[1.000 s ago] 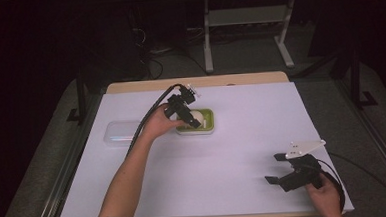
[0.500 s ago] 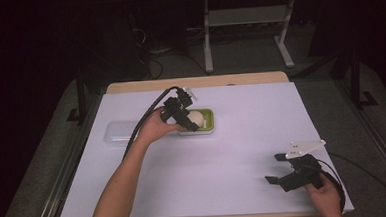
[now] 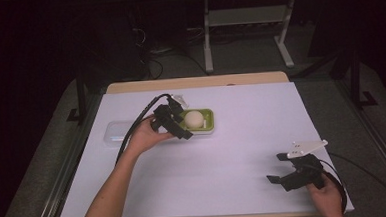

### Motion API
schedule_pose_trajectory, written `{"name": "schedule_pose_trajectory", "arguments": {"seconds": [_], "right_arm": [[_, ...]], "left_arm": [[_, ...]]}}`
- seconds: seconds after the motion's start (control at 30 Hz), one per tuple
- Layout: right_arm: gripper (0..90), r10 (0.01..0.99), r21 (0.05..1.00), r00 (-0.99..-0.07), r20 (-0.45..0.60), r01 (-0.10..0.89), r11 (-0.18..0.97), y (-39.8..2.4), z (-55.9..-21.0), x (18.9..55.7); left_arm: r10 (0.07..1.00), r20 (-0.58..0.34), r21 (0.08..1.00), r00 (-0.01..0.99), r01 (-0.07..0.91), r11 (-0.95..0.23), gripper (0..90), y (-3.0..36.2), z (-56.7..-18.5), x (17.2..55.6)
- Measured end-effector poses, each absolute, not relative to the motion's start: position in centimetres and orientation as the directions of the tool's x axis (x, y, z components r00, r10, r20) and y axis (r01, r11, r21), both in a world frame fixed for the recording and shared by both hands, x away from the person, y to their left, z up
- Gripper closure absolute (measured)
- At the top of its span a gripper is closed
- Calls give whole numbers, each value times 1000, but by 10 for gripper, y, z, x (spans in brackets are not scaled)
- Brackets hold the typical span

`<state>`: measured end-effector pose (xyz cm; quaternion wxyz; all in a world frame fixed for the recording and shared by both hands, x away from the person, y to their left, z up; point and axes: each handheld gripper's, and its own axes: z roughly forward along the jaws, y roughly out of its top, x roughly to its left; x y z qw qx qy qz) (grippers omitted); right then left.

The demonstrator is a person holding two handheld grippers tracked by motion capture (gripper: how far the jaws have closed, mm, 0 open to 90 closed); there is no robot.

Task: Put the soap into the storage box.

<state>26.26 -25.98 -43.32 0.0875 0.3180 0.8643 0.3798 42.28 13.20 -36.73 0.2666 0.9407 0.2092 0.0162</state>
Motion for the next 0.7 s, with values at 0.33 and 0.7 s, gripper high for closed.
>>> {"name": "schedule_pose_trajectory", "arguments": {"seconds": [0.33,0.7], "right_arm": [[136,624,702,-777,88,492,515,-257,-434,262],[136,633,700,-769,90,501,509,-258,-434,262]], "left_arm": [[406,-82,521,910,386,-761,209,150,-366,403],[387,-50,526,921,354,-773,208,161,-367,379]]}}
